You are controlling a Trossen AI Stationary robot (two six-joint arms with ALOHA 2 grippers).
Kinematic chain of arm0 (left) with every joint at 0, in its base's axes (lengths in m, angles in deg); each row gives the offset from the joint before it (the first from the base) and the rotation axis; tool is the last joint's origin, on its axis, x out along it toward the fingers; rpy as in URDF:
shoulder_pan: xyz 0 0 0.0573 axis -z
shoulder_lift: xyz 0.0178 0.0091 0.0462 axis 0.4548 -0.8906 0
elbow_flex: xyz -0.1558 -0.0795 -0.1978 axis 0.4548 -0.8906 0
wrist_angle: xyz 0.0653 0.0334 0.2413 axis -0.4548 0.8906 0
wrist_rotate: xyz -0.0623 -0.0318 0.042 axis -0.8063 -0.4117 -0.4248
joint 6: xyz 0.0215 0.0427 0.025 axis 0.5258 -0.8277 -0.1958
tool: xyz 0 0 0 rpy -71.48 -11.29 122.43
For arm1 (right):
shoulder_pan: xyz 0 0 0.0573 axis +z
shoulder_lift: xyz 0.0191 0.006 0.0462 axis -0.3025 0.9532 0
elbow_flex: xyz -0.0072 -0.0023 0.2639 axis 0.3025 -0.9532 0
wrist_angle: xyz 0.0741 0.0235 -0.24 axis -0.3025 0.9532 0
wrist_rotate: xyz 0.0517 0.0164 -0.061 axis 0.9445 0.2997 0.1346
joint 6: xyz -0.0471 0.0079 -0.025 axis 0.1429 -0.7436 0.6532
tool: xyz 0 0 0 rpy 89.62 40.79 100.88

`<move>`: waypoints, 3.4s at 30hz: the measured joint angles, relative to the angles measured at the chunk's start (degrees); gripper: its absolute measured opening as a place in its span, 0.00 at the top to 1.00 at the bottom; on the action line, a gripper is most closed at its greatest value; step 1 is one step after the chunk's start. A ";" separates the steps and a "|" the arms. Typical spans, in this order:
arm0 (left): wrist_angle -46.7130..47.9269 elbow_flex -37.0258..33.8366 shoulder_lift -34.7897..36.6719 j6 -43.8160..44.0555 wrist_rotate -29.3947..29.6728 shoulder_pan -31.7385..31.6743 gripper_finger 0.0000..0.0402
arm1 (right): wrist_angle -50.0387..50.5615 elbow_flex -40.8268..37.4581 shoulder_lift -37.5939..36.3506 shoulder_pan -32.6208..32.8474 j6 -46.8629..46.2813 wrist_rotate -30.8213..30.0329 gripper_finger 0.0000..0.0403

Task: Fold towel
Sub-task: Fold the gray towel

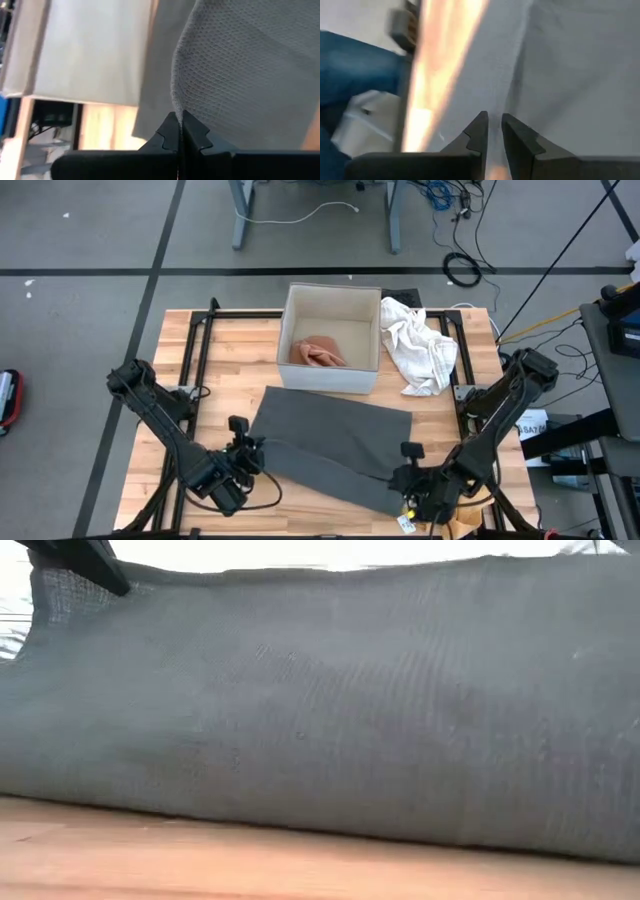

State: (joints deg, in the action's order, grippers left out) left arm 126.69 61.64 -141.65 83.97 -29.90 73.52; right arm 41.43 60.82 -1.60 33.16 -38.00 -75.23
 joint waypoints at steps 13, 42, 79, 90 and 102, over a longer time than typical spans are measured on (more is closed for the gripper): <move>5.45 -0.04 0.00 3.22 -1.84 -4.08 1.00 | 11.15 -0.02 -1.54 -5.44 0.94 0.31 0.94; -16.53 -7.01 -0.65 -8.37 -13.21 -6.24 1.00 | -28.06 -16.95 11.88 -8.12 -4.85 16.46 0.60; -18.24 -8.55 -0.66 -10.44 -15.40 -6.94 1.00 | -18.68 -12.65 13.03 -13.33 5.36 10.30 0.61; -18.28 -8.55 -0.66 -10.55 -15.38 -6.94 1.00 | -19.29 -12.17 14.06 -12.95 7.66 10.08 0.76; -18.24 -8.55 -0.66 -10.35 -15.38 -6.94 1.00 | -8.45 -5.16 14.03 -11.32 10.89 10.46 0.97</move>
State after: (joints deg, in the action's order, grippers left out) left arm 108.45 53.10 -142.31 73.62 -45.28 66.58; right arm 32.98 55.66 12.43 21.84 -27.11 -64.76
